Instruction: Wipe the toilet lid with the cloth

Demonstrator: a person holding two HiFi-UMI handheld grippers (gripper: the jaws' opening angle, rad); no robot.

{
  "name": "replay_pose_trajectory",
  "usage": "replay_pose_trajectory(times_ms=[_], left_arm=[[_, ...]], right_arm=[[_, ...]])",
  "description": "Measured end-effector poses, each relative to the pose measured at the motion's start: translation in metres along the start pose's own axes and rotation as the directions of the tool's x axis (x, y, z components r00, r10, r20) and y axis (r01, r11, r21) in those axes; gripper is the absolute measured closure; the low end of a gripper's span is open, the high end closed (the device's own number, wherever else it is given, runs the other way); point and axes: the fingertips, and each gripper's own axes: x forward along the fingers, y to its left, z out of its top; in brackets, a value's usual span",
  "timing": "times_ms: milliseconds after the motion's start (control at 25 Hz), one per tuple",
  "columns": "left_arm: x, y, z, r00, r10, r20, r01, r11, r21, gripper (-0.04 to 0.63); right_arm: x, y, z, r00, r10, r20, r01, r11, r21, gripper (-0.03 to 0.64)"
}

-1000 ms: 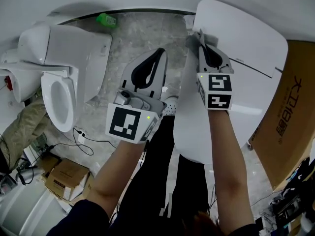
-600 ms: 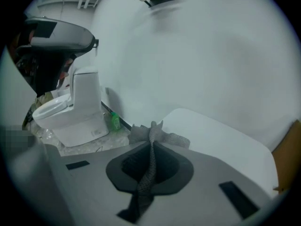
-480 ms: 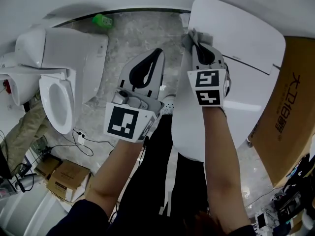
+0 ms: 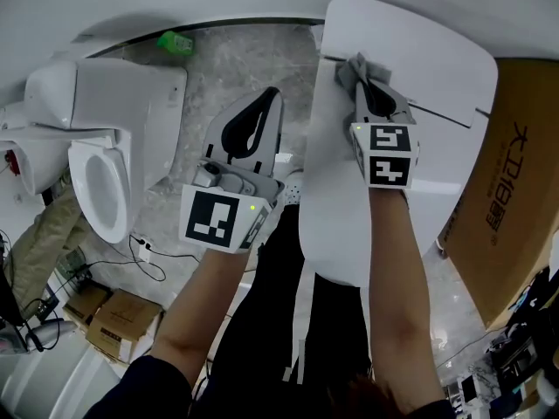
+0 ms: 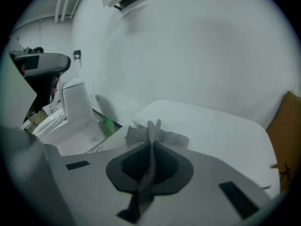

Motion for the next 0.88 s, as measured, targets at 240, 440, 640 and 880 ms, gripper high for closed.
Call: replay_pose_trajectory(times_ms=[240,440,640,880], left_arm=[[0.002,-0.002,-0.004,1.0,0.0,-0.011,0.0,1.0,0.011,0.575],[0.003,-0.012,-0.013,0.999,-0.028,-0.041,0.03,0.999,0.04,0.575],[0.005,-0.024,-0.016,0.998,-0.048,-0.049,0.05,0.998,0.045,0.575],[0.002,-0.023,-0.016,0.998,-0.046,-0.047,0.048,0.998,0.046,0.575]], right_arm=[[-0.043,-0.103,-0.042,0.988,-0.148,-0.037,0.151,0.985,0.081,0.592],[-0.079,-0.178,-0.077,0.958,-0.272,-0.095,0.277,0.959,0.053,0.591],[-0.111,-0.232,-0.109,0.923,-0.36,-0.133,0.376,0.919,0.116,0.591],[-0.128,-0.236,-0.126,0.893,-0.424,-0.15,0.448,0.869,0.209,0.592]])
